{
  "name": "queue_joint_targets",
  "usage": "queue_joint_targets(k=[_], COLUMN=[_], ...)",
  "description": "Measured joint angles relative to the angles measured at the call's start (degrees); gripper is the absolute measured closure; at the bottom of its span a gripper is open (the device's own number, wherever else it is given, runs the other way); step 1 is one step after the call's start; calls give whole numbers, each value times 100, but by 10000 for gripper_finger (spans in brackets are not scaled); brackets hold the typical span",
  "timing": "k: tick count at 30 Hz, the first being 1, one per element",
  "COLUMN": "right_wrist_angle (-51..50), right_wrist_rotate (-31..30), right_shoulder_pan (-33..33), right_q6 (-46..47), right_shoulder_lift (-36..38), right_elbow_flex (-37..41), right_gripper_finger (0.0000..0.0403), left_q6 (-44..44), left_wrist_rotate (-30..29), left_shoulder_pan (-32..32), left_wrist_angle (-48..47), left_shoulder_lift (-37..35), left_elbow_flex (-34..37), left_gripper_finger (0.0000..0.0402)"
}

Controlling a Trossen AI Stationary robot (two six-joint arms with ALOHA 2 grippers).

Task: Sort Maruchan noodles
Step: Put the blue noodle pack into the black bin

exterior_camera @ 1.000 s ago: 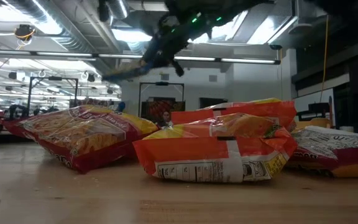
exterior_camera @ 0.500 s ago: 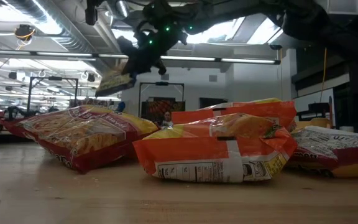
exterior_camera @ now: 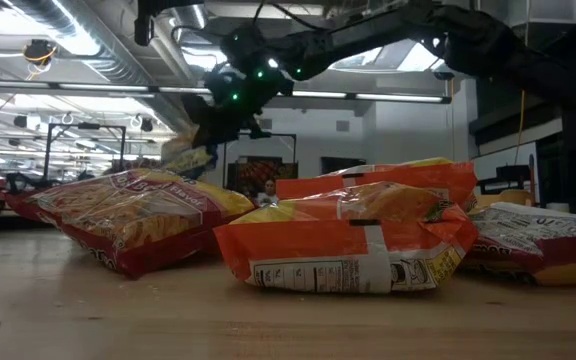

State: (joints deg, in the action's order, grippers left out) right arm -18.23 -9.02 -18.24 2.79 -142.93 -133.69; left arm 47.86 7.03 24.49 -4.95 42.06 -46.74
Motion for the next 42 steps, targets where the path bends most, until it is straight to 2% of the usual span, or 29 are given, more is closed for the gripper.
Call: queue_joint_targets(k=[12,16,21,27,34,37,42], right_wrist_angle=[692,783,351,-617,-1719,-1932,-2440], right_wrist_rotate=[196,210,214,217,303,479,899], right_shoulder_pan=[-61,-105,-78,-52,-15,21,69], right_q6=[-42,-31,-149,-311,-280,-316,-348], right_shoulder_lift=[15,15,73,662,1430,1507,1453], right_elbow_flex=[-13,-35,-105,-114,-133,-131,-124], right_gripper_finger=[225,207,203,203,203,203,203], left_q6=[-164,-194,-248,-416,-827,-1338,-2952], left_wrist_rotate=[-11,-13,140,-31,-1089,-1322,-1566], left_shoulder_pan=[0,0,0,-2,-2,0,0], left_wrist_angle=[-20,-22,-93,-1527,-3454,-4179,-4494], left_shoulder_lift=[0,0,0,-146,-163,-108,-116], left_elbow_flex=[2,2,2,7,7,9,9], left_gripper_finger=[312,312,312,312,312,312,312])
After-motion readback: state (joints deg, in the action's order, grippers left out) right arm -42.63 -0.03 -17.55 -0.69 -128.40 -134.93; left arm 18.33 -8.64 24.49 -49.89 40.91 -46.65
